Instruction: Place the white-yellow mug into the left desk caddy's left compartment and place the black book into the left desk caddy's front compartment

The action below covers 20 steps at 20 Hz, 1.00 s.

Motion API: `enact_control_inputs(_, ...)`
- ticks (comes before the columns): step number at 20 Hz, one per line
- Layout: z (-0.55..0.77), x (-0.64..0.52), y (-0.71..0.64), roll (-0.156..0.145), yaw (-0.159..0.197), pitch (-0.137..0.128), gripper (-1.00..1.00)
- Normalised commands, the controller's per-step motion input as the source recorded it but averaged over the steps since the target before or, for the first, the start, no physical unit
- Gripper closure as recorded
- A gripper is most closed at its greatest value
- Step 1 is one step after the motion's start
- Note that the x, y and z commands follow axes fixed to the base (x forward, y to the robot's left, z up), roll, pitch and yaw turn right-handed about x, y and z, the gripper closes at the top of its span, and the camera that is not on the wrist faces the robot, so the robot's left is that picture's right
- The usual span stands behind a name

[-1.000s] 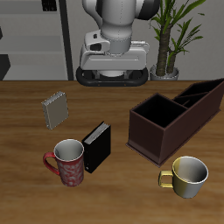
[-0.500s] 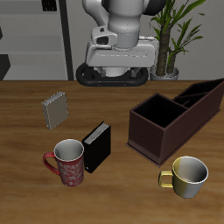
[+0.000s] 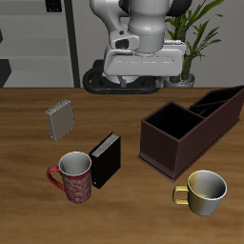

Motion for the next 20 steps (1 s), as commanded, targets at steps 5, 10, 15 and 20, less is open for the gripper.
enact_control_inputs(5,-0.01,0.39,0.28,0.005,-0.002,-0.06,-1.0)
enact_control_inputs(10,-0.18,0.34,0.31,0.056,-0.019,-0.008,-1.0)
enact_control_inputs(15,-0.19,0.25,0.15,0.012,-0.014,-0.028,-1.0)
enact_control_inputs(20,-0.22,0.15,0.07,-0.008,-0.093,-0.066,-1.0)
